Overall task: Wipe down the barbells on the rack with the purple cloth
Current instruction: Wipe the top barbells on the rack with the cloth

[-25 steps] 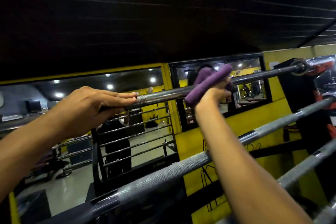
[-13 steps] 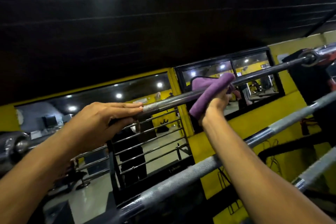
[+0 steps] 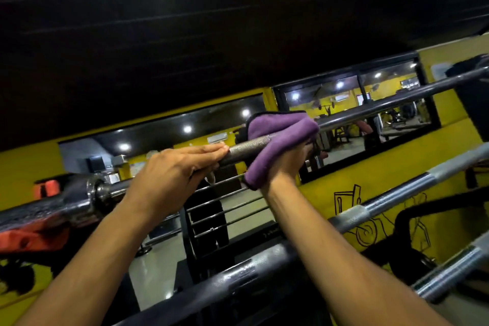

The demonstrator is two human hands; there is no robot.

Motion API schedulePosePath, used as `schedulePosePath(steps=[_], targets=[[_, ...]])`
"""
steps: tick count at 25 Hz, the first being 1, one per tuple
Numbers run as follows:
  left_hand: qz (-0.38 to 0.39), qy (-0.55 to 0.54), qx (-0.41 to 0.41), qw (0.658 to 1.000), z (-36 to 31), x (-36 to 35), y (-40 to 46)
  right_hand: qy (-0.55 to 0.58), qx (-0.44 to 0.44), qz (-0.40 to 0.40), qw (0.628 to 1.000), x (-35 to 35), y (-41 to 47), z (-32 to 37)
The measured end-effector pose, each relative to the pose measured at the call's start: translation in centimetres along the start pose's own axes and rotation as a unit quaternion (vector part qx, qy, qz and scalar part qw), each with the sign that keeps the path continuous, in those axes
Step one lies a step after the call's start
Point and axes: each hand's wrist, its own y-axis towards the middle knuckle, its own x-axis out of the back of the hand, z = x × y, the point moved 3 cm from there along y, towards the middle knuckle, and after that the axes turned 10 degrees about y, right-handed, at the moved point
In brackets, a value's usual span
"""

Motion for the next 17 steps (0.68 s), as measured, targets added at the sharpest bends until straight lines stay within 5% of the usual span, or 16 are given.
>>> schedulePosePath(steps=[4, 7, 12, 15, 17], targets=[[0.013, -0.001, -0.001, 1.0, 0.3, -0.5, -0.1, 0.086, 0.025, -0.051, 0.995, 0.9, 0.3, 3.3], [0.021, -0.014, 0.007, 1.0, 0.2, -0.3, 0.1, -0.041, -0.026, -0.073, 0.996, 0.2, -1.9, 1.7], [0.057, -0.023, 0.034, 0.998, -0.2, 0.6, 0.0, -0.17, -0.088, 0.051, 0.98, 0.7, -6.9, 3.4], [0.144, -0.048, 0.053, 0.987, -0.1, 2.1, 0.1, -0.195, 0.009, 0.08, 0.977, 0.8, -8.6, 9.0], [0.181, 0.0, 0.06, 0.982, 1.6, 4.1, -0.7, -0.176, 0.161, 0.136, 0.962, -1.2, -9.5, 13.3]])
